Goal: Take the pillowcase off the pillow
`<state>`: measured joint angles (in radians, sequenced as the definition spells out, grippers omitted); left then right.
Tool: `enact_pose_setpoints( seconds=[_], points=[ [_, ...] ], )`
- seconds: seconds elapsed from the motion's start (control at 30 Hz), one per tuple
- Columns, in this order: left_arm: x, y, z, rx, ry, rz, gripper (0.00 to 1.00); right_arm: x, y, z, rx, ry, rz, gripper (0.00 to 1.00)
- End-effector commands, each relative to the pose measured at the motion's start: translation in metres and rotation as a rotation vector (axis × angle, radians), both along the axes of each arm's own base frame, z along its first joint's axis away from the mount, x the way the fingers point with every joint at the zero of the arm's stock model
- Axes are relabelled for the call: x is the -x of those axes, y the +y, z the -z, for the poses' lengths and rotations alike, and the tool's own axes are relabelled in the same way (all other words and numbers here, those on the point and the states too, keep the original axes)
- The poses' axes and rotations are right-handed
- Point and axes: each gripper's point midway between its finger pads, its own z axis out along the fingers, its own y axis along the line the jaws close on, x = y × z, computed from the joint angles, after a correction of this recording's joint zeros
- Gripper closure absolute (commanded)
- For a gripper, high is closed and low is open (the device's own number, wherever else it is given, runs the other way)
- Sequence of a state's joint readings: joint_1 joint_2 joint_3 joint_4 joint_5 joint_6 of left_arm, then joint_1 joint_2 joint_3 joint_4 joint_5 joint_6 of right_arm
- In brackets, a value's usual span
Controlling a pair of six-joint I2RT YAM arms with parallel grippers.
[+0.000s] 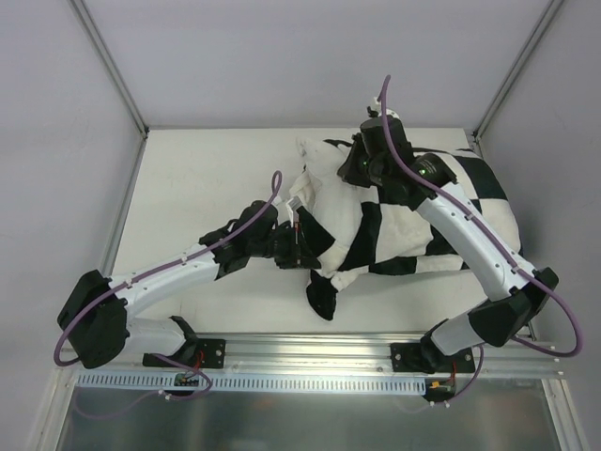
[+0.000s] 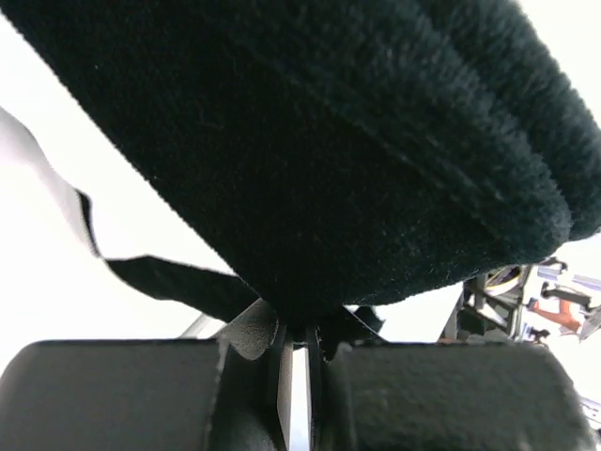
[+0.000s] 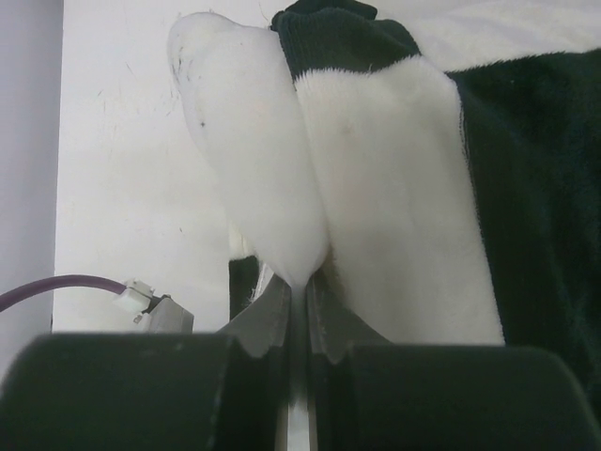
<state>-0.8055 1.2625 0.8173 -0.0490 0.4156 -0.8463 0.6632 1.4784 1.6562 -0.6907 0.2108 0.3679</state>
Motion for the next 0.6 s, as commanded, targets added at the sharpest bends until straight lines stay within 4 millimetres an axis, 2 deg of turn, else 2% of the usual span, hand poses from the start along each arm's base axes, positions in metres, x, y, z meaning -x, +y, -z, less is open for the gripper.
enact_pose_setpoints(
  seconds=[0.0, 0.03, 0.2, 0.33, 0.43, 0.57],
  points=[
    [0.011, -0.004, 0.01, 0.036, 0.036, 0.025, 1.0, -0.024, -0.002, -0.095, -0.204, -0.22, 0.055, 0.99],
    [0.015, 0.0, 0.019, 0.026, 0.052, 0.024, 1.0, -0.026, -0.005, -0.099, -0.208, -0.226, 0.065, 0.99],
    [0.032, 0.017, 0.029, 0.023, 0.062, 0.024, 1.0, -0.041, -0.022, -0.121, -0.242, -0.265, 0.116, 0.99],
    [0.047, 0.029, 0.04, 0.021, 0.09, 0.031, 1.0, -0.053, -0.03, -0.124, -0.243, -0.274, 0.156, 0.99],
    [0.061, 0.041, 0.053, 0.009, 0.118, 0.038, 1.0, -0.066, -0.039, -0.118, -0.23, -0.267, 0.193, 0.99],
    [0.068, 0.048, 0.053, 0.019, 0.115, 0.038, 1.0, -0.091, -0.052, -0.1, -0.226, -0.227, 0.242, 0.99]
  ],
)
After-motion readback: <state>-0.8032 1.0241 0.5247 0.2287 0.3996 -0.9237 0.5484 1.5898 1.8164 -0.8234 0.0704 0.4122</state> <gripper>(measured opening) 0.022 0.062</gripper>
